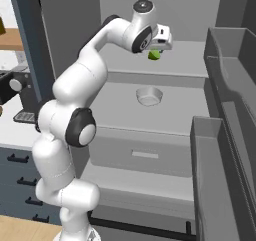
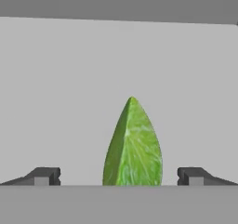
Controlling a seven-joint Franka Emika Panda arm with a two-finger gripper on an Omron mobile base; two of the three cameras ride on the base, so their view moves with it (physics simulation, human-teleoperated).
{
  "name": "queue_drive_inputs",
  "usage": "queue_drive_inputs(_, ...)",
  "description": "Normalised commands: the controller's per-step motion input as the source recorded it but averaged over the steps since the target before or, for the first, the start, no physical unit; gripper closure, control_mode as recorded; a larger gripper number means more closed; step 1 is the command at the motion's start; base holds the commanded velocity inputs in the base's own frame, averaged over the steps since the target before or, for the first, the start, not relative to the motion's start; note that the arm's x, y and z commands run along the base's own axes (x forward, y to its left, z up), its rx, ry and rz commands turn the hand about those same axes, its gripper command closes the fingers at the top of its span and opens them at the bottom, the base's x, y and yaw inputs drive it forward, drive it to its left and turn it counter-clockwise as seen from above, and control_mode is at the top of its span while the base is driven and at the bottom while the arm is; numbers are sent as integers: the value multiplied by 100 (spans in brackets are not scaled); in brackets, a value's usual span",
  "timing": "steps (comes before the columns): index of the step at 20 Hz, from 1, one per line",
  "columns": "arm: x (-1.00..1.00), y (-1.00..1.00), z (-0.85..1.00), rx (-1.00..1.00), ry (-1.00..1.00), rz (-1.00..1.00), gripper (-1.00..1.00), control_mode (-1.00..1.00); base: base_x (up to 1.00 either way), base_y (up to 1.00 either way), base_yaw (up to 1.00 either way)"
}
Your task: Grab a lemon wedge from the fridge and one ice cube from the ice bowl, and put them in the glass of lemonade.
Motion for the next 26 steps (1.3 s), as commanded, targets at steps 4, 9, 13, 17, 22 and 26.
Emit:
queue_drive_inputs(4,1,-5,-8,0,7,0,-100,-100,0,0,0)
queue_drive_inputs(9,0,-6,-28,0,7,0,-100,-100,0,0,0)
queue_drive_inputs(13,5,0,-39,0,2,0,-100,-100,0,0,0)
queue_drive_inputs(17,4,0,-13,0,2,0,-100,-100,0,0,0)
queue_drive_inputs(22,0,0,0,0,0,0,-100,-100,0,0,0)
queue_drive_inputs(26,0,0,0,0,0,0,100,-100,0,0,0)
